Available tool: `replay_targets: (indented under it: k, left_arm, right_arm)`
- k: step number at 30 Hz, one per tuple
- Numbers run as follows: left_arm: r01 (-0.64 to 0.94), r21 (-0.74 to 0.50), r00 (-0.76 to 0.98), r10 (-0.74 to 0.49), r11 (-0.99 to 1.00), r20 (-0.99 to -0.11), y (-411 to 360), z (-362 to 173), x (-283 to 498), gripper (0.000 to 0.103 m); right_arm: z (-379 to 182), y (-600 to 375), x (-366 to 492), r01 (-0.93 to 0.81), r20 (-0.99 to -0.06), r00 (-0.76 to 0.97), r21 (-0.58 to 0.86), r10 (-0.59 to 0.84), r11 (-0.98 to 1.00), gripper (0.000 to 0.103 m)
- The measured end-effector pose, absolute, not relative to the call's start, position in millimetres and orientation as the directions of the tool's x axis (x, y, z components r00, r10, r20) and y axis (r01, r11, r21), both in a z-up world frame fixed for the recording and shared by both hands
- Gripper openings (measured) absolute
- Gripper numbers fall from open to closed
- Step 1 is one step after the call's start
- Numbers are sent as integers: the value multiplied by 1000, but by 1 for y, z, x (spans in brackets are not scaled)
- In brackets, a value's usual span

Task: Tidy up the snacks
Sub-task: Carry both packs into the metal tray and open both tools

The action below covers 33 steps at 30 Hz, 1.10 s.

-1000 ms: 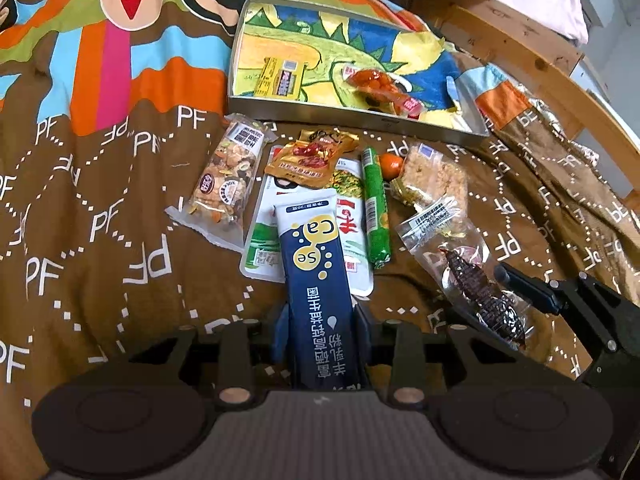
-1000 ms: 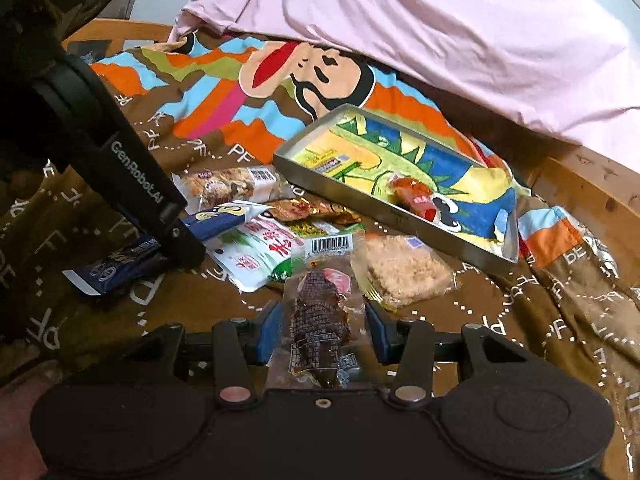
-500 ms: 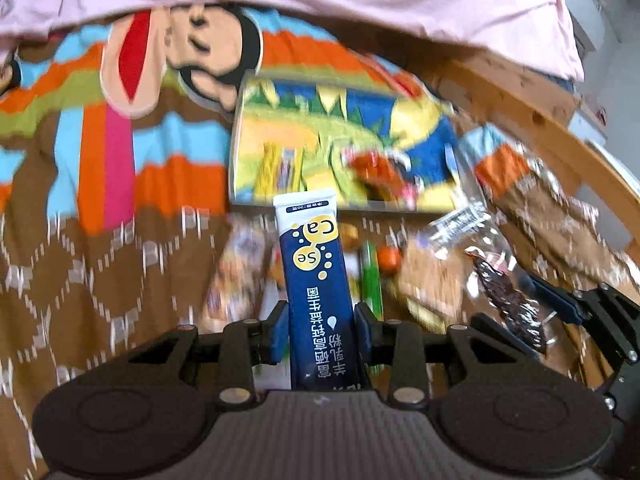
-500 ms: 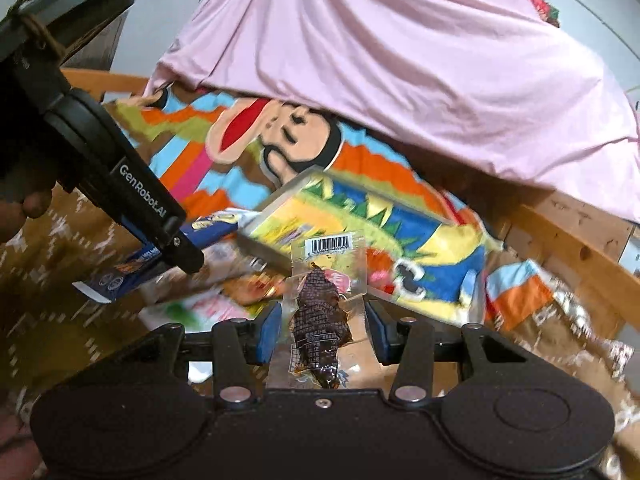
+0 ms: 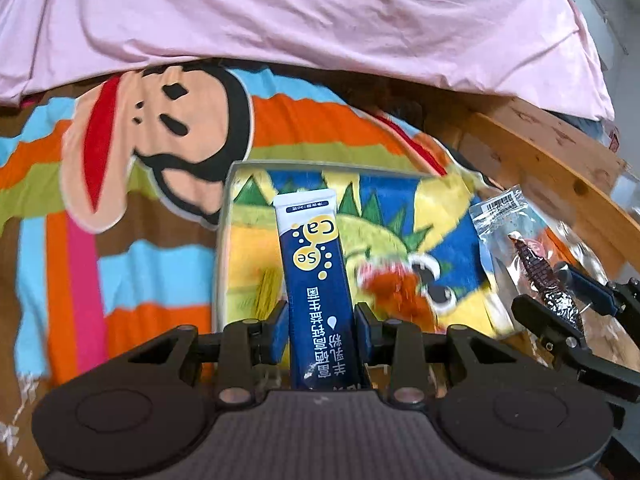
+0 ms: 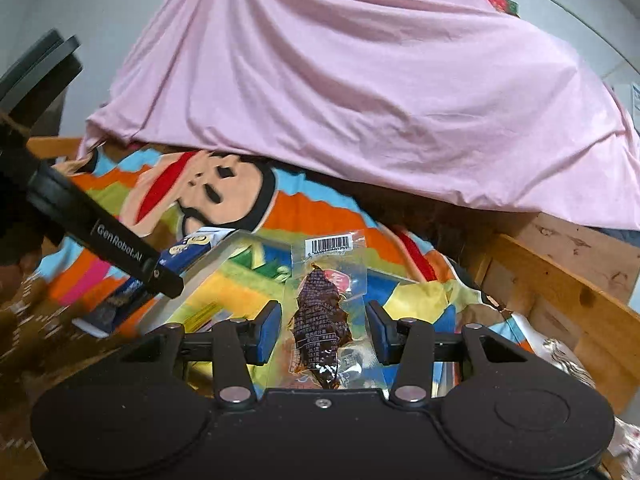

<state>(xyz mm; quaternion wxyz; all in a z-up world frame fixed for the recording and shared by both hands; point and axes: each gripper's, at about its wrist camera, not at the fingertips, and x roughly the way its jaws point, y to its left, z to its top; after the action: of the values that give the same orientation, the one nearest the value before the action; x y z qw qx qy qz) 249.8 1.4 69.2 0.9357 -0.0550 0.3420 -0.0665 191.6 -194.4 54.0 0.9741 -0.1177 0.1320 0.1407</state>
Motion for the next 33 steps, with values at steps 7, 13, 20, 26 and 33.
replay_targets:
  k: [7,13,20,26,33]
  left_arm:
    - [98,-170,772,-183,981,-608,-17,40,314,38]
    - [109,-174,765,-194,979,-614,-29,11,338,38]
    - [129,-162,753,-202,978,-626,-37,-10,343,38]
    - [117,-164,743,-196,980,-640,-36,-21,344,38]
    - [114,-156,758,-188,981,-625,-37,-24,340,38]
  right_arm:
    - [34,-207,257,-277,-324,920,-136,222,951,48]
    - [12,-213,296,-239,-375,906,-75,195,968,48]
    - [-16,-217,316,-205,-454,872,-2,182,979,48]
    - [-28,-219,320,-198,-489,853,20,182,980,48]
    - [-35,-221,319,-188,-506,843,35,179,982,48]
